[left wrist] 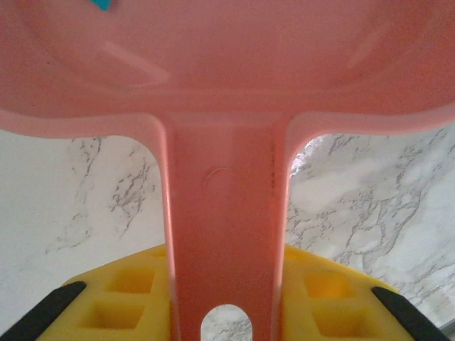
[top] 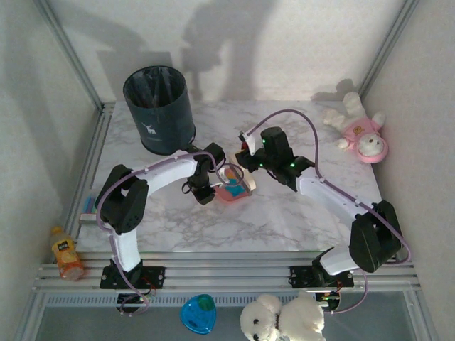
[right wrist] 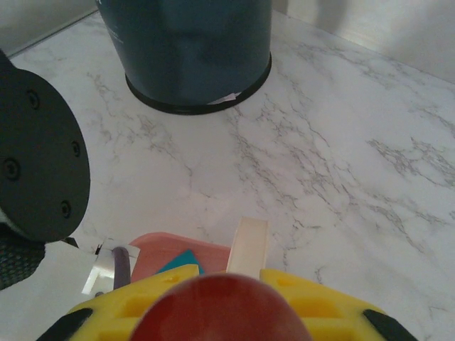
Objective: Sweep away the paper scraps from the table
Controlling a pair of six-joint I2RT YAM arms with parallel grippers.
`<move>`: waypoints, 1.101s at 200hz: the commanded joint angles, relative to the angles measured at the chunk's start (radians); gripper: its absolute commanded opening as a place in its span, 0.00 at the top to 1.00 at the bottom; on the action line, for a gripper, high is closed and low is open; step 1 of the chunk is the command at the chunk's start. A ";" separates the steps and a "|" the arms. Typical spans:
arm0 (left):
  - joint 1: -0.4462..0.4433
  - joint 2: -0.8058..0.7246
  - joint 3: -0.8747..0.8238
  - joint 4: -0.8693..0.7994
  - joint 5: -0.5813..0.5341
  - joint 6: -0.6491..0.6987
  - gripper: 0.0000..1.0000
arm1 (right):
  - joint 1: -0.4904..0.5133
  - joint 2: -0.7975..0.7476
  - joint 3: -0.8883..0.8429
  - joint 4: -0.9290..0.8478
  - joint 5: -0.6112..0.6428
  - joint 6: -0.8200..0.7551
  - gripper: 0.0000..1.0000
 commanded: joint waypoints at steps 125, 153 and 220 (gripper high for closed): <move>-0.004 -0.017 0.001 -0.018 0.004 0.017 0.83 | 0.000 0.012 -0.003 -0.013 0.203 0.041 1.00; -0.005 -0.019 0.002 -0.019 0.006 0.015 0.82 | 0.003 0.043 0.013 -0.032 0.157 0.045 1.00; -0.004 -0.017 0.008 -0.020 0.004 0.012 0.82 | 0.011 0.051 0.028 -0.011 -0.016 0.070 1.00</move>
